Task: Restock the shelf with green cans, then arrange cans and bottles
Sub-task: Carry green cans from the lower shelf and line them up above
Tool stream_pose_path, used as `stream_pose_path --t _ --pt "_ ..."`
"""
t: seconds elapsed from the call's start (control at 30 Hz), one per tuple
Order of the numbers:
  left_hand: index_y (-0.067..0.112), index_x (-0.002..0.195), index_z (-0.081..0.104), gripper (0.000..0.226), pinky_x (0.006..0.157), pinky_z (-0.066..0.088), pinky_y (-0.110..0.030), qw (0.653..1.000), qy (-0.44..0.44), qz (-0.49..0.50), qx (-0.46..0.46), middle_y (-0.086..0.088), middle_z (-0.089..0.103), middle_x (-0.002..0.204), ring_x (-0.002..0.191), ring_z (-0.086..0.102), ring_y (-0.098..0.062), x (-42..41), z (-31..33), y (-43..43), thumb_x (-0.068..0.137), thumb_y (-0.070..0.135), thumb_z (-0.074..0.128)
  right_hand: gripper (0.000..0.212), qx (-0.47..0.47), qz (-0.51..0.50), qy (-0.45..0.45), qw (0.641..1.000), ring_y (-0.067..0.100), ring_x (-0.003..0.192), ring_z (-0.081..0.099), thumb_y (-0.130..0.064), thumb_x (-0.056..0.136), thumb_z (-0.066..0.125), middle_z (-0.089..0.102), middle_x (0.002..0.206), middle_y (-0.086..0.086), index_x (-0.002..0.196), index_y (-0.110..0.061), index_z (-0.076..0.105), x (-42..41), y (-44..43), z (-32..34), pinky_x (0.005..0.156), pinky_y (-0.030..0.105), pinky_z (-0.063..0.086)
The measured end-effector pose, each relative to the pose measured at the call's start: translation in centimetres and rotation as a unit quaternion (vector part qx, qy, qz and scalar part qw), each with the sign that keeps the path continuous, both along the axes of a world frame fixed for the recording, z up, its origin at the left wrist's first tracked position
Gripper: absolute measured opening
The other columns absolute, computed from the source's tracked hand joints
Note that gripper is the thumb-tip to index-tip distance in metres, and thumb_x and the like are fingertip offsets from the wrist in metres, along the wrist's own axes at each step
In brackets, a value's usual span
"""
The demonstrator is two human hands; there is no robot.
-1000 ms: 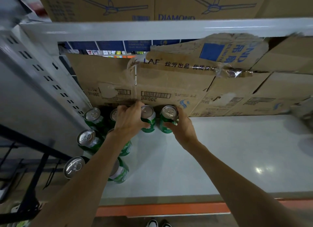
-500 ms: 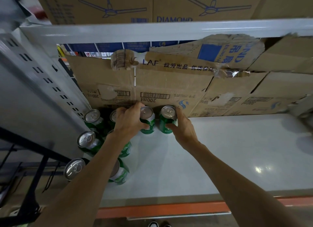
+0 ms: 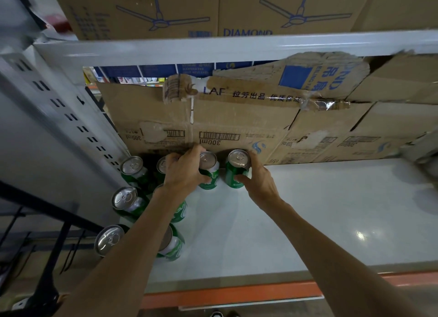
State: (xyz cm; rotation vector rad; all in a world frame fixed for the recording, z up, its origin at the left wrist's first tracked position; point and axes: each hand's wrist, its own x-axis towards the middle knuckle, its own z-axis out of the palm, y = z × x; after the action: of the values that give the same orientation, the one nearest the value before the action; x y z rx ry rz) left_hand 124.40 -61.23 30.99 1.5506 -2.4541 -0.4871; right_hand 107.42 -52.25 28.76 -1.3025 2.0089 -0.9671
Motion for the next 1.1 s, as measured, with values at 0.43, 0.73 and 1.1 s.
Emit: stream_pose_path --t 0.43,0.73,1.1 --pt "0.024 0.119 0.046 0.07 0.096 0.03 -0.037 0.999 -0.033 0.006 -0.007 0.004 0.063 0.123 0.117 0.056 -0.023 -0.2 0.4 0.5 0.064 0.045 0.085 0.066 0.02 -0.065 0.057 0.996 0.031 0.128 0.048 -0.027 0.094 0.064 0.041 0.148 0.014 0.144 -0.014 0.024 -0.4 4.0 1.4 0.099 0.044 0.045" --pt "0.018 0.114 0.056 0.041 0.093 0.039 -0.044 0.989 -0.035 -0.008 -0.146 -0.007 0.062 0.114 0.11 0.057 -0.031 -3.8 4.6 5.6 0.084 0.042 0.07 0.04 0.05 -0.147 0.109 0.982 0.03 0.126 0.049 -0.018 0.102 0.043 0.044 0.144 0.013 0.14 -0.009 0.035 -1.7 8.6 3.4 0.097 0.041 0.044" --pt "0.015 0.114 0.06 0.027 0.078 0.051 -0.04 0.912 -0.044 -0.406 -0.04 -0.013 0.068 0.111 0.103 0.064 -0.035 -28.7 11.2 28.3 0.088 0.024 0.056 0.014 0.057 -0.332 0.216 0.916 0.037 0.103 0.059 -0.009 0.091 0.048 0.063 0.109 0.018 0.099 -0.006 0.059 -14.5 30.0 14.6 0.075 0.04 0.043"
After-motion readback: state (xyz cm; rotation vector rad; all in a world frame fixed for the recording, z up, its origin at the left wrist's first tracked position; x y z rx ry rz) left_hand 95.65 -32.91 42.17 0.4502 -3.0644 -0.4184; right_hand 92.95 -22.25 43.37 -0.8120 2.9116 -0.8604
